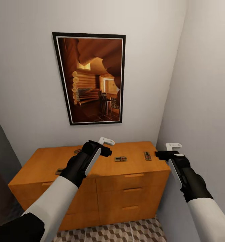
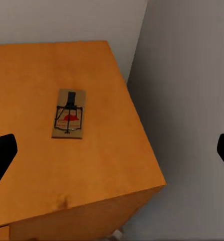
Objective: Take the four mousetraps from the cabinet in the bathroom and place them on the bathroom floor. Make sure all four end up on the same floor surface, and ensure that at least two of them are either under or directly next to the same bathroom sink.
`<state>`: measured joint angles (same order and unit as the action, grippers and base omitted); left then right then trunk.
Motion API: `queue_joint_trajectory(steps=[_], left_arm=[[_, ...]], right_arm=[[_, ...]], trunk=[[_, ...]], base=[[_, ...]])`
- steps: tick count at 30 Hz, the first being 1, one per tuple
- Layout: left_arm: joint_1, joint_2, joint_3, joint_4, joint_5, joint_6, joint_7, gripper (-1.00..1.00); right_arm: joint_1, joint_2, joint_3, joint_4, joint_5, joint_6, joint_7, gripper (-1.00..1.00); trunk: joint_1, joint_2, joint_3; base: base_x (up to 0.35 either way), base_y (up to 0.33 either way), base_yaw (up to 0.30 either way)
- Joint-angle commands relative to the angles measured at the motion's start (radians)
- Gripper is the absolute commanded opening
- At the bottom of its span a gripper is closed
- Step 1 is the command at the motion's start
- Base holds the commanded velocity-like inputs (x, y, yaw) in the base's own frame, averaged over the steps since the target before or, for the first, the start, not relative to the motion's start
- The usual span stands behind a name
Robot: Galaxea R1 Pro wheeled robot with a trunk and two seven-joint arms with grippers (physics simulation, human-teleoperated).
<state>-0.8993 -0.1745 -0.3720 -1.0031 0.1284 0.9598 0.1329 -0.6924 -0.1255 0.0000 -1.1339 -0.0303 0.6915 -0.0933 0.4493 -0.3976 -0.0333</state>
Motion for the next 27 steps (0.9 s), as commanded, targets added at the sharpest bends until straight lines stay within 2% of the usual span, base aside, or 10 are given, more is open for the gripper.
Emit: queue_joint_trajectory(steps=[1,7,27], left_arm=[[-0.001,0.000,0.003,-0.001,0.011,0.004,0.010,1.00],[-0.001,0.000,0.014,0.000,0.010,0.004,0.010,1.00],[0.000,0.000,0.017,0.005,0.010,0.004,0.010,1.00]], right_arm=[[-0.001,0.000,0.001,-0.001,-0.003,0.005,-0.005,1.00],[-0.001,0.000,0.001,-0.001,-0.003,0.005,-0.005,1.00],[-0.001,0.000,0.002,-0.001,-0.003,0.005,-0.005,1.00]], trunk=[[0.001,-0.002,-0.002],[0.001,-0.002,0.000],[0.001,-0.002,0.007]], base=[[0.000,0.068,-0.252],[0.000,0.178,-0.255],[0.000,0.270,-0.242]])
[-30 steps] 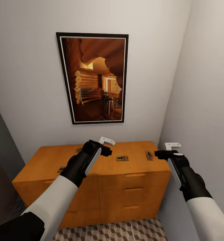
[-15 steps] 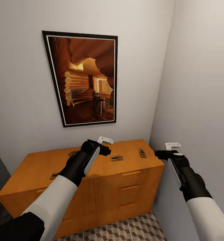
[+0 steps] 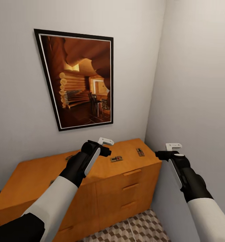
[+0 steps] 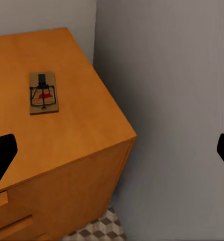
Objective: Take the four mousetraps from the cabinet in the bathroom and place them on the bathroom floor. Make sure all four end up on the same floor surface, and ensure that at least two of them are either under or directly next to the same bathroom sink.
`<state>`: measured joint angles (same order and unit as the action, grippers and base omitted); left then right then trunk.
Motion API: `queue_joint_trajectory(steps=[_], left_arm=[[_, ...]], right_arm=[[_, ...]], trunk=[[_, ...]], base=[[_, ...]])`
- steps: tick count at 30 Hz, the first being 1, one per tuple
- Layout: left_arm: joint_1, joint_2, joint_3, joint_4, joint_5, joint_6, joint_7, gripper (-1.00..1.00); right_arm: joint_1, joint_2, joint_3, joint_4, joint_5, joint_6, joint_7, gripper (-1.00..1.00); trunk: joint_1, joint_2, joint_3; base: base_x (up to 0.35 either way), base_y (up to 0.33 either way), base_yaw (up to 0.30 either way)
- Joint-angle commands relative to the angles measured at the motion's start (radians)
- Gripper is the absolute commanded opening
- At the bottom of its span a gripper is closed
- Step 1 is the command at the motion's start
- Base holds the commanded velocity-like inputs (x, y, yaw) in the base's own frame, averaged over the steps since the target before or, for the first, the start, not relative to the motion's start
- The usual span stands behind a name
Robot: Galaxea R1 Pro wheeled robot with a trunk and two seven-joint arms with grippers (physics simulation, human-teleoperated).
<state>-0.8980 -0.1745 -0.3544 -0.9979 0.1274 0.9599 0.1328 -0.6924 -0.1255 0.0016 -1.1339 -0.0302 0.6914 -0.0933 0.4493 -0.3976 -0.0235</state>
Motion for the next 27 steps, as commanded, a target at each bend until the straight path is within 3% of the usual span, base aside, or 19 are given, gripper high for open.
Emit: queue_joint_trajectory(steps=[1,27], left_arm=[[-0.001,0.000,-0.001,0.000,0.011,0.003,0.010,1.00],[0.002,0.000,-0.001,0.004,0.011,0.003,0.010,1.00]], right_arm=[[-0.001,0.000,0.001,-0.001,-0.004,0.005,-0.005,1.00],[-0.001,0.000,0.004,-0.001,-0.004,0.005,-0.005,1.00]], trunk=[[0.001,-0.002,-0.002],[0.001,-0.002,-0.002]], base=[[0.000,0.141,-0.121],[0.011,0.037,-0.026]])
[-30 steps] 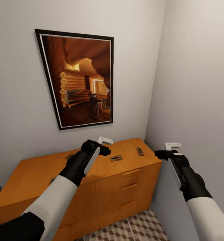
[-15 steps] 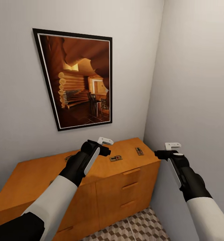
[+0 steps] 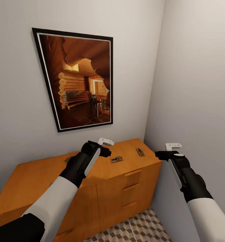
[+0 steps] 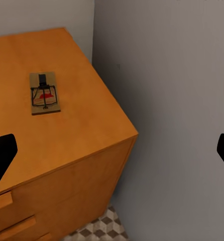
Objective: Take the four mousetraps from the cabinet in the bathroom and place them on the bathroom floor. Make sure all four end up on the same floor surface, and ensure that at least two of them are either under or directly next to the same bathroom sink.
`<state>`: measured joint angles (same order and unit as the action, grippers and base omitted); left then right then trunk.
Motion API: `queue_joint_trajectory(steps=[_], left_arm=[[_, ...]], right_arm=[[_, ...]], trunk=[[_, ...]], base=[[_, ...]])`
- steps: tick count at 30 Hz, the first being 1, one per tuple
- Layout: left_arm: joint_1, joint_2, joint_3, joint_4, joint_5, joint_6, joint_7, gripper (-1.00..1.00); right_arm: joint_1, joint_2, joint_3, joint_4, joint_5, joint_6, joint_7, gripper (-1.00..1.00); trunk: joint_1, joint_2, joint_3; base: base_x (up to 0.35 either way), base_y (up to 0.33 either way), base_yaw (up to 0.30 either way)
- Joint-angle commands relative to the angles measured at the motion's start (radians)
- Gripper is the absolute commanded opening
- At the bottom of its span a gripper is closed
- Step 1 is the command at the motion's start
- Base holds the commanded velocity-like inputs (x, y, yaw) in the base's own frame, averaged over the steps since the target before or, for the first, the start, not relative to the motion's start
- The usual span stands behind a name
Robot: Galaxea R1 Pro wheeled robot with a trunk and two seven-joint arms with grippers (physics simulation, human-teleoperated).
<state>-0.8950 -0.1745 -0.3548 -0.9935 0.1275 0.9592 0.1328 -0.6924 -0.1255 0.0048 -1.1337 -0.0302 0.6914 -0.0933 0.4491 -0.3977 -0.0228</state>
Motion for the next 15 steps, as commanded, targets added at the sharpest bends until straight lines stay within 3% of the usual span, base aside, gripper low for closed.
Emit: queue_joint_trajectory(steps=[1,15], left_arm=[[-0.001,0.000,-0.001,-0.001,0.011,0.004,0.010,1.00],[-0.001,0.000,-0.001,-0.001,0.011,0.004,0.010,1.00]], right_arm=[[-0.001,0.000,0.001,-0.001,-0.004,0.005,-0.005,1.00],[-0.001,0.000,0.001,-0.001,-0.004,0.005,-0.005,1.00]], trunk=[[0.001,-0.002,-0.002],[0.001,-0.002,-0.002]], base=[[0.137,0.164,-0.129],[0.224,0.192,-0.217]])
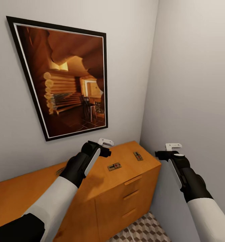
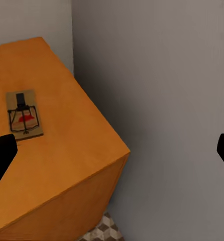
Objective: Take the four mousetraps from the cabinet in the bathroom and place them on the bathroom floor. Make sure all four end up on the same floor surface, and ensure that at least two of them are either under or directly next to the same bathroom sink.
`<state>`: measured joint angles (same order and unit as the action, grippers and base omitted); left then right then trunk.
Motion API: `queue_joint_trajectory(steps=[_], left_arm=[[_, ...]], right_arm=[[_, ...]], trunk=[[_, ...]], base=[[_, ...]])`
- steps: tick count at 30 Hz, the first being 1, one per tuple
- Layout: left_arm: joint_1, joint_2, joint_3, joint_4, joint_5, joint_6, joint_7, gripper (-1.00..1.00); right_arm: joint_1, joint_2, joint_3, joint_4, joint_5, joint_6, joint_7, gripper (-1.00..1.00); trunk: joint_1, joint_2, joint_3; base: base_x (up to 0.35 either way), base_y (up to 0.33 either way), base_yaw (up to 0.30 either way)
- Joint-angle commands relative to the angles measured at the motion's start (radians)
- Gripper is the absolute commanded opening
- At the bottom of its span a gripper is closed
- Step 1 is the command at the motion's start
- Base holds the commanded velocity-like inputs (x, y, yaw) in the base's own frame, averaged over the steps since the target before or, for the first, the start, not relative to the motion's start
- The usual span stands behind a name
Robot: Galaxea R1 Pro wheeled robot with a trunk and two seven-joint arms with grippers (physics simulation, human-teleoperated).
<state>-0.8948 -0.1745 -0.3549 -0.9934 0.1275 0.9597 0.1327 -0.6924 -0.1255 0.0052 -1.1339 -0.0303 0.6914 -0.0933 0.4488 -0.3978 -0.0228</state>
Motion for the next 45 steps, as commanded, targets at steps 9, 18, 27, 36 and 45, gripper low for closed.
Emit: queue_joint_trajectory(steps=[9,18,27,36,45], left_arm=[[0.000,0.000,-0.001,0.000,0.011,0.004,0.010,1.00],[0.000,0.000,-0.001,0.004,0.011,0.003,0.010,1.00],[0.000,0.000,-0.001,0.020,0.011,0.002,0.010,1.00],[0.000,0.000,-0.001,0.026,0.010,0.002,0.010,1.00],[0.006,0.000,-0.002,0.038,0.010,-0.006,0.014,1.00]], right_arm=[[-0.001,0.000,0.001,-0.001,-0.003,0.005,-0.005,1.00],[-0.001,0.000,0.001,-0.001,-0.003,0.005,-0.005,1.00],[-0.001,0.000,0.001,-0.001,-0.003,0.005,-0.005,1.00],[-0.001,0.000,0.002,-0.001,-0.004,0.005,-0.005,1.00],[-0.001,0.003,0.002,0.000,-0.010,0.005,-0.004,1.00]], trunk=[[0.001,-0.002,-0.002],[0.001,-0.002,-0.002],[0.001,-0.002,-0.002],[0.001,-0.002,-0.002],[0.001,-0.002,-0.001]], base=[[0.239,0.103,-0.185],[0.056,0.020,-0.037],[0.009,0.003,-0.006],[0.001,0.000,-0.001],[0.000,0.000,-0.151]])
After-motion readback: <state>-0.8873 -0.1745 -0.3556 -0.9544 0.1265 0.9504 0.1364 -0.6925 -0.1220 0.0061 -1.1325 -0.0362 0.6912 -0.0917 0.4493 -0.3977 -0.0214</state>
